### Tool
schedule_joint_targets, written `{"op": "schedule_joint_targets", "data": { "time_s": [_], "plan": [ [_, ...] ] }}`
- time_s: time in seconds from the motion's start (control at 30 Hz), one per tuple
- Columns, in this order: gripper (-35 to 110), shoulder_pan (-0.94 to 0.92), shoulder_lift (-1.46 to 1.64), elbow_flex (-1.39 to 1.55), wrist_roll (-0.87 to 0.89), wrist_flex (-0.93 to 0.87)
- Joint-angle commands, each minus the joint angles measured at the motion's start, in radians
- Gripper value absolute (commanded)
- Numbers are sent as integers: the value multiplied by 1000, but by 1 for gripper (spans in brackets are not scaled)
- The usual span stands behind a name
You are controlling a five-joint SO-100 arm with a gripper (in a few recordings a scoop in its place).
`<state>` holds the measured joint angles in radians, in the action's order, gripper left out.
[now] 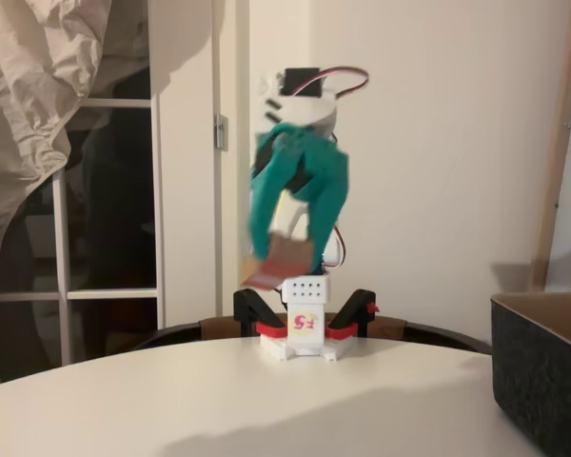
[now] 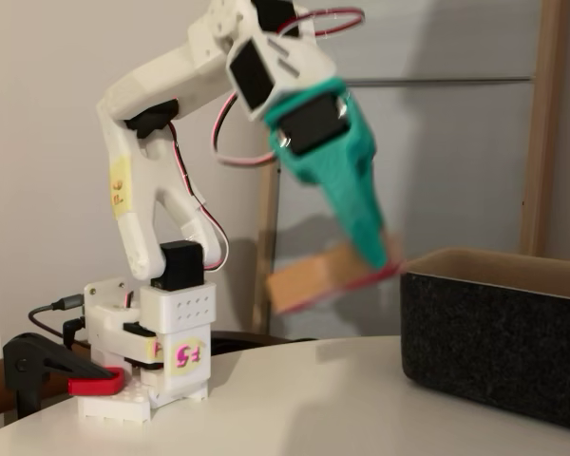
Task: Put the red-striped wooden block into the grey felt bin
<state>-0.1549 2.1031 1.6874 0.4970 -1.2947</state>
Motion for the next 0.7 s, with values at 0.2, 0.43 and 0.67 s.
{"op": "schedule_joint_targets", "data": {
  "time_s": [0.2, 0.43, 0.67],
  "plan": [
    [0, 215, 86, -147, -91, 2],
    [0, 402, 83, -219, -179, 3],
    [0, 578, 83, -227, -330, 3]
  ]
}}
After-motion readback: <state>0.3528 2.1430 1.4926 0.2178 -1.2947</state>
